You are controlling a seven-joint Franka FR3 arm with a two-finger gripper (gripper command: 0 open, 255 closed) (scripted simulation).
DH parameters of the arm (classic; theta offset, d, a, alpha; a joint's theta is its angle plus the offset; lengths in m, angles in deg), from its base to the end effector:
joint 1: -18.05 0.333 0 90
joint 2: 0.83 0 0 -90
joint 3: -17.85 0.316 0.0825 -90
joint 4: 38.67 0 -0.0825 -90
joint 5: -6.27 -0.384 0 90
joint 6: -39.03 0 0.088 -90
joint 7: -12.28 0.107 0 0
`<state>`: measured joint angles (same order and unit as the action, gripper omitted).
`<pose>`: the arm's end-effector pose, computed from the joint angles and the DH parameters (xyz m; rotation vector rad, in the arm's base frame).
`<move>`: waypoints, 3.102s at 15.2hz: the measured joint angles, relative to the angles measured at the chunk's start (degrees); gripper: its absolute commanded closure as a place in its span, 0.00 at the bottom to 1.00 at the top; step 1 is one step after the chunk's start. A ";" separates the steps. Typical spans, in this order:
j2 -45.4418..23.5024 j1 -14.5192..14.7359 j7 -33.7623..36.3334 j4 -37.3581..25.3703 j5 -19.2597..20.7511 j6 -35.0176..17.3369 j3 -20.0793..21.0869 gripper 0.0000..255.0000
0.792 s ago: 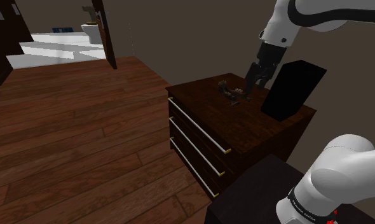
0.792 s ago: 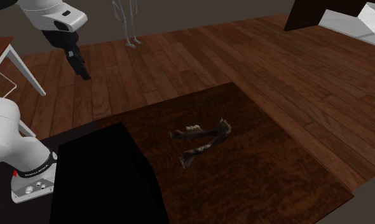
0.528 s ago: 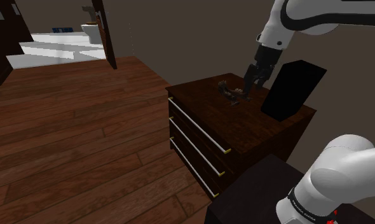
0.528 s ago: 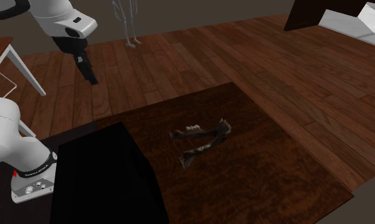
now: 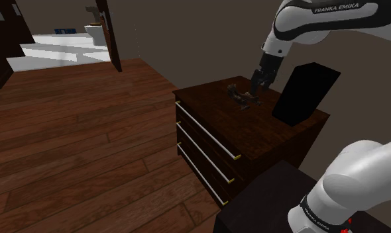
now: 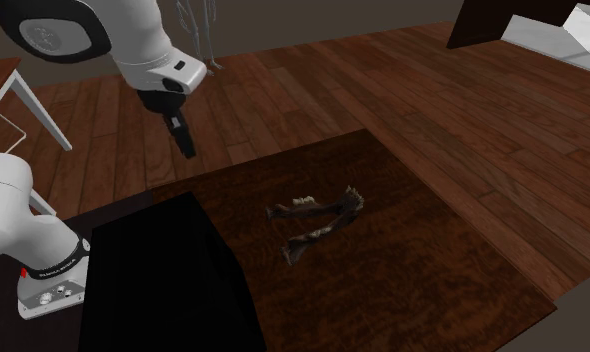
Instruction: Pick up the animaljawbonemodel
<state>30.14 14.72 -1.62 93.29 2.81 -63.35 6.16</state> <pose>0.3787 -0.1077 0.5453 -2.9850 0.0066 -0.0786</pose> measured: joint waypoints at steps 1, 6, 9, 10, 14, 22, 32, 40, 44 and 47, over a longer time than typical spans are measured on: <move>-1.51 -0.19 -1.12 -0.38 0.16 -0.91 -0.91 0.00; -11.48 -0.60 -6.70 -6.08 -0.33 -4.02 -5.23 0.00; -17.95 -0.96 -10.39 -10.56 -1.52 -5.12 -7.77 0.00; -20.15 -0.99 -11.36 -11.99 -2.11 -5.56 -8.34 0.00; -29.23 -2.11 -16.51 -18.52 -4.92 -6.51 -10.99 0.00; -48.25 -6.96 -24.69 -35.92 -12.10 -4.45 -12.91 0.00; -60.30 -11.31 -28.32 -45.94 -16.22 -4.70 -12.10 0.00; -61.08 -11.36 -28.71 -45.07 -16.63 -6.30 -11.90 1.00; -61.09 -11.36 -28.71 -45.07 -16.63 -6.31 -11.89 1.00; -60.68 -11.30 -28.54 -45.30 -16.43 -5.66 -11.99 1.00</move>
<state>-30.54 3.42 -30.15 48.00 -13.61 -69.02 -5.83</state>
